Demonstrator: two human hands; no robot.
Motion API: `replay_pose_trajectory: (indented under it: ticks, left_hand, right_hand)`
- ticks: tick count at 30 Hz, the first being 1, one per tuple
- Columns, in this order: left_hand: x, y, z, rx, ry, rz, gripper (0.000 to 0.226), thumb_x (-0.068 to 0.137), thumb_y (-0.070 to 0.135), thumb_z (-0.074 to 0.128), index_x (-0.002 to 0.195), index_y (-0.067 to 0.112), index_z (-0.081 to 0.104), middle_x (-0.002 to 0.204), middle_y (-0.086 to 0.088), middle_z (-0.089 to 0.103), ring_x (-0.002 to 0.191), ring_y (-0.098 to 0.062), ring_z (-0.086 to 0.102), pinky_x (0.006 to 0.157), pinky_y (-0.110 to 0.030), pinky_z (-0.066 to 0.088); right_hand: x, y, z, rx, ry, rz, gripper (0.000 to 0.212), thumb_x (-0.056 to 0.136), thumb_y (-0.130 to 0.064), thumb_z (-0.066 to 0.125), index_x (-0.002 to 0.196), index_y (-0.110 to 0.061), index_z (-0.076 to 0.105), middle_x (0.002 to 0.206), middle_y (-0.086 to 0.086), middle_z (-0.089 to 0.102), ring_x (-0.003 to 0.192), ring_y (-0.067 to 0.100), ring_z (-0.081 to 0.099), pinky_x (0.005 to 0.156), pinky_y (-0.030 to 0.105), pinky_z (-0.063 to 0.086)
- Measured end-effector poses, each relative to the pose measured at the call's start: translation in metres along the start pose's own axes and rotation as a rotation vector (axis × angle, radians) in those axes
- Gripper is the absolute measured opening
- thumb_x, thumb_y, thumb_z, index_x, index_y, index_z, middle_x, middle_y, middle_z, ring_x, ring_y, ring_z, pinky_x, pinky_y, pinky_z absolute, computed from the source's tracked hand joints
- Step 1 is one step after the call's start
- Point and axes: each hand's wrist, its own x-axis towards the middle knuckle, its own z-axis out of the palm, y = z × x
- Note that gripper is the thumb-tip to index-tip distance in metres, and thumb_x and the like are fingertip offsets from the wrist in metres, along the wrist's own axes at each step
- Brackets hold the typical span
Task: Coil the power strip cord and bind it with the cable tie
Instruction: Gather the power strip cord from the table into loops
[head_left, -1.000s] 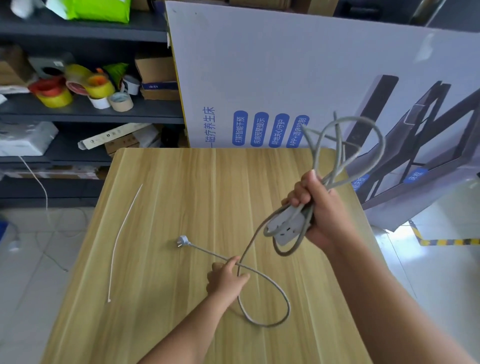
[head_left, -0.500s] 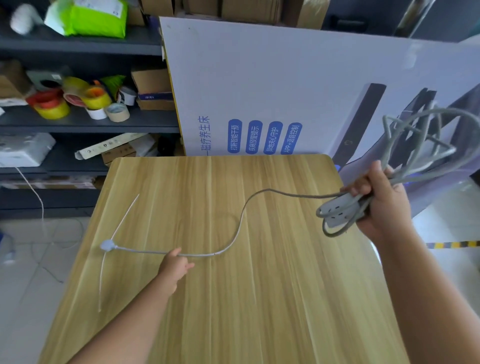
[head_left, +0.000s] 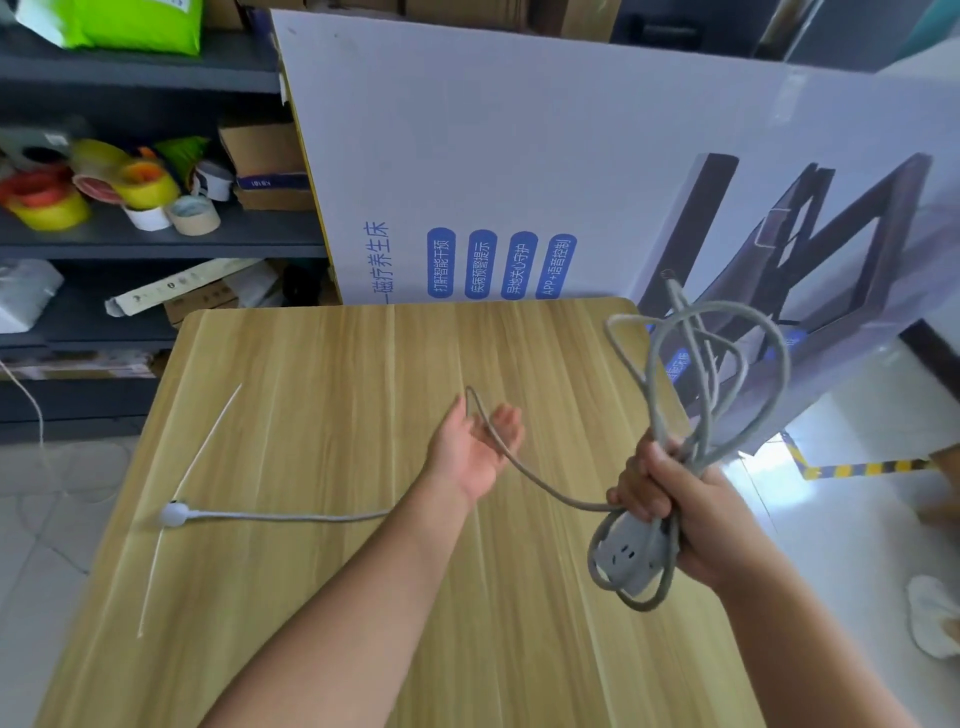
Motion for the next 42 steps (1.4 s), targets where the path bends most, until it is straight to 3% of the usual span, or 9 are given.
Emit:
replay_pose_trajectory:
  ticks: [9, 15, 19, 22, 28, 32, 35, 38, 42]
  left_hand:
    - [-0.002, 0.070, -0.006, 0.343, 0.353, 0.404, 0.020, 0.102, 0.026, 0.048, 0.112, 0.015, 0.062, 0.063, 0.001, 0.049, 0.032, -0.004, 0.030, 0.031, -0.018, 0.024]
    - [-0.050, -0.005, 0.016, 0.570, 0.081, 0.371, 0.026, 0.102, 0.025, 0.046, 0.101, 0.019, 0.072, 0.067, 0.001, 0.050, 0.053, -0.010, 0.044, 0.045, -0.023, 0.038]
    - [-0.062, -0.038, 0.021, 0.534, -0.080, 0.300, 0.028, 0.101, 0.021, 0.048, 0.124, 0.019, 0.065, 0.121, -0.010, 0.070, 0.108, -0.021, 0.069, 0.089, -0.035, 0.055]
    - [-0.063, -0.043, 0.017, 0.584, -0.020, 0.361, 0.037, 0.100, 0.025, 0.050, 0.136, 0.027, 0.057, 0.159, 0.006, 0.029, 0.136, -0.013, 0.045, 0.104, -0.035, 0.045]
    - [-0.067, -0.024, 0.003, 1.079, 0.074, 0.603, 0.026, 0.087, 0.023, 0.071, 0.113, 0.026, 0.071, 0.127, 0.016, 0.054, 0.125, -0.010, 0.052, 0.105, -0.034, 0.045]
    - [-0.062, 0.006, -0.024, 1.218, 0.549, 0.978, 0.057, 0.078, 0.021, 0.076, 0.129, 0.028, 0.051, 0.133, 0.000, 0.046, 0.120, -0.020, 0.047, 0.099, -0.042, 0.042]
    - [-0.040, 0.033, -0.053, 1.565, 0.738, 0.737, 0.087, 0.084, 0.016, 0.070, 0.153, 0.031, 0.019, 0.161, -0.004, 0.020, 0.142, -0.030, 0.028, 0.107, -0.053, 0.032]
    - [-0.018, 0.042, -0.070, 1.897, 0.564, 0.350, 0.064, 0.097, 0.025, 0.054, 0.152, 0.038, 0.023, 0.163, 0.008, 0.022, 0.149, -0.024, 0.019, 0.113, -0.055, 0.025]
    - [-0.017, 0.029, -0.058, 1.769, 0.356, 0.445, 0.029, 0.104, 0.027, 0.034, 0.123, 0.032, 0.056, 0.091, 0.005, 0.066, 0.085, -0.020, 0.065, 0.076, -0.036, 0.050]
  right_hand:
    - [-0.017, 0.026, -0.031, -0.251, 0.261, 0.162, 0.009, 0.097, -0.010, 0.055, 0.091, -0.011, 0.062, 0.048, 0.005, 0.046, 0.048, 0.019, 0.044, 0.069, 0.043, 0.042]
    - [0.026, 0.054, 0.016, -0.247, 0.310, 0.139, 0.010, 0.096, -0.007, 0.059, 0.097, -0.013, 0.068, 0.096, 0.002, 0.075, 0.084, 0.023, 0.073, 0.072, 0.036, 0.053]
    - [0.042, 0.073, 0.048, -0.217, 0.221, 0.143, 0.016, 0.097, -0.012, 0.061, 0.108, -0.020, 0.070, 0.094, 0.003, 0.076, 0.092, 0.022, 0.072, 0.084, 0.041, 0.056]
    - [0.042, 0.075, 0.058, -0.200, 0.216, 0.161, 0.016, 0.096, -0.012, 0.060, 0.099, -0.025, 0.070, 0.088, 0.008, 0.076, 0.090, 0.028, 0.073, 0.085, 0.049, 0.057]
    - [0.036, 0.071, 0.058, -0.228, 0.176, 0.098, 0.026, 0.094, -0.001, 0.060, 0.110, -0.020, 0.068, 0.084, 0.012, 0.074, 0.083, 0.031, 0.071, 0.076, 0.042, 0.058]
    - [0.032, 0.048, 0.043, -0.266, 0.190, 0.040, 0.013, 0.097, -0.009, 0.058, 0.098, -0.016, 0.069, 0.059, 0.002, 0.056, 0.057, 0.016, 0.055, 0.060, 0.033, 0.047]
    - [0.025, 0.023, 0.033, -0.244, 0.090, -0.020, 0.005, 0.091, -0.022, 0.065, 0.092, -0.020, 0.069, 0.057, 0.001, 0.053, 0.055, 0.017, 0.049, 0.056, 0.031, 0.046]
    - [0.017, -0.001, 0.028, -0.151, 0.020, -0.048, 0.029, 0.079, -0.041, 0.078, 0.092, -0.017, 0.068, 0.056, 0.002, 0.050, 0.055, 0.021, 0.045, 0.057, 0.033, 0.045]
    - [0.015, -0.014, 0.023, -0.230, 0.059, -0.116, 0.007, 0.093, -0.015, 0.064, 0.086, -0.014, 0.064, 0.056, 0.004, 0.049, 0.055, 0.023, 0.043, 0.056, 0.033, 0.044]
